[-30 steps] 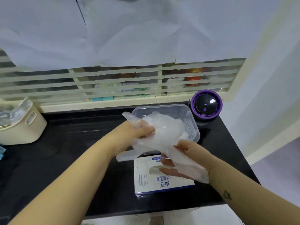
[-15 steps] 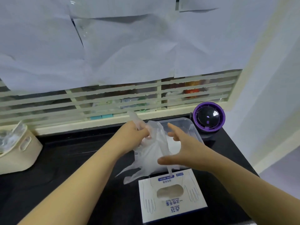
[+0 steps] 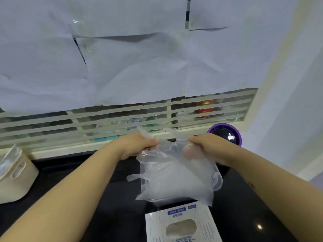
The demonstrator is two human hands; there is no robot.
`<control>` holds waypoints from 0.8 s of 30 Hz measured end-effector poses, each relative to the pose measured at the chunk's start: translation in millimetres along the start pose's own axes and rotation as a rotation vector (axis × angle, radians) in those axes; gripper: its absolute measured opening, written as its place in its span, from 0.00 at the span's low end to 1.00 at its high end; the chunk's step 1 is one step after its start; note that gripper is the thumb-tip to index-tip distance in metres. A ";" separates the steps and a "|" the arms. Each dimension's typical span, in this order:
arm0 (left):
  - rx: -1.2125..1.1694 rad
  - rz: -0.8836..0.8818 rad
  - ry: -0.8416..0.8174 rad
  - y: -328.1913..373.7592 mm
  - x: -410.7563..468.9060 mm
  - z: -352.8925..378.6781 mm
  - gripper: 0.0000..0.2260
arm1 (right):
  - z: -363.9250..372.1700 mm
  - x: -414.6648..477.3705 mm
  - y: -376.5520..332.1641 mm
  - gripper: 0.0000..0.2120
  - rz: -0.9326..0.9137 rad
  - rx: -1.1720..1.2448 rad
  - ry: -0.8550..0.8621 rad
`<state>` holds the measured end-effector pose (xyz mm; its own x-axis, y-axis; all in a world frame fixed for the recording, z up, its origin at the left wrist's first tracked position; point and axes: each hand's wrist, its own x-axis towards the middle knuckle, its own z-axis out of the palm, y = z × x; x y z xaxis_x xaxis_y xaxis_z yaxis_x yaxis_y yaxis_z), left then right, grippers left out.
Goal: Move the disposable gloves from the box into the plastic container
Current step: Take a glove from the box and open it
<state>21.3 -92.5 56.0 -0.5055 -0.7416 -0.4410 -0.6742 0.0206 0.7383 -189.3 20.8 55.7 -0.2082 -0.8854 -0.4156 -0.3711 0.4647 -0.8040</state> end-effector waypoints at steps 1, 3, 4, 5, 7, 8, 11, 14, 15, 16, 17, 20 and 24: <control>0.083 -0.018 0.008 -0.1 8.6 -2.3 0.16 | -5.3 4.3 -2.6 0.18 0.036 -0.030 -0.030; 0.221 -0.025 0.068 6.7 22.1 -3.9 0.17 | -17.4 15.1 -11.3 0.18 0.017 -0.166 -0.030; 0.220 0.015 0.132 14.2 26.1 -4.2 0.17 | -22.3 21.2 -16.3 0.18 -0.043 -0.218 0.025; 0.161 0.094 0.213 22.5 28.8 -4.9 0.15 | -25.9 26.4 -21.0 0.18 -0.130 -0.229 0.113; 0.002 0.341 0.412 41.7 27.5 -5.8 0.09 | -34.8 29.8 -32.1 0.18 -0.401 -0.177 0.327; -0.015 0.474 0.504 47.4 22.5 -5.1 0.06 | -38.1 25.4 -35.5 0.17 -0.589 -0.156 0.431; 0.105 0.744 0.586 36.4 11.1 -1.6 0.04 | -37.2 9.9 -28.0 0.15 -1.059 -0.348 0.557; 0.451 0.868 0.535 -2.9 10.8 7.4 0.03 | -21.8 12.8 6.2 0.18 -1.212 -0.658 0.418; 0.551 0.882 0.495 -17.3 13.3 11.2 0.04 | -16.0 17.3 19.4 0.18 -1.221 -0.769 0.354; 0.638 0.892 0.450 -31.1 16.6 16.8 0.05 | -8.8 23.1 33.5 0.17 -1.216 -0.869 0.290; 0.724 0.898 0.404 -41.4 18.6 23.2 0.06 | -2.4 27.9 46.1 0.17 -1.202 -0.950 0.230; 0.905 0.865 0.222 -62.7 25.7 42.6 0.03 | 12.9 39.5 76.5 0.18 -1.048 -1.051 0.063; 0.961 0.646 0.030 -66.6 33.8 61.5 0.10 | 23.5 51.7 88.7 0.18 -0.865 -1.045 -0.078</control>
<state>16.1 -77.7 -39.4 -0.9006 -0.4226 -0.1014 -0.4329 0.8929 0.1239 -211.7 16.0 -47.1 0.4773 -0.8787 0.0028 -0.8702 -0.4731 -0.1372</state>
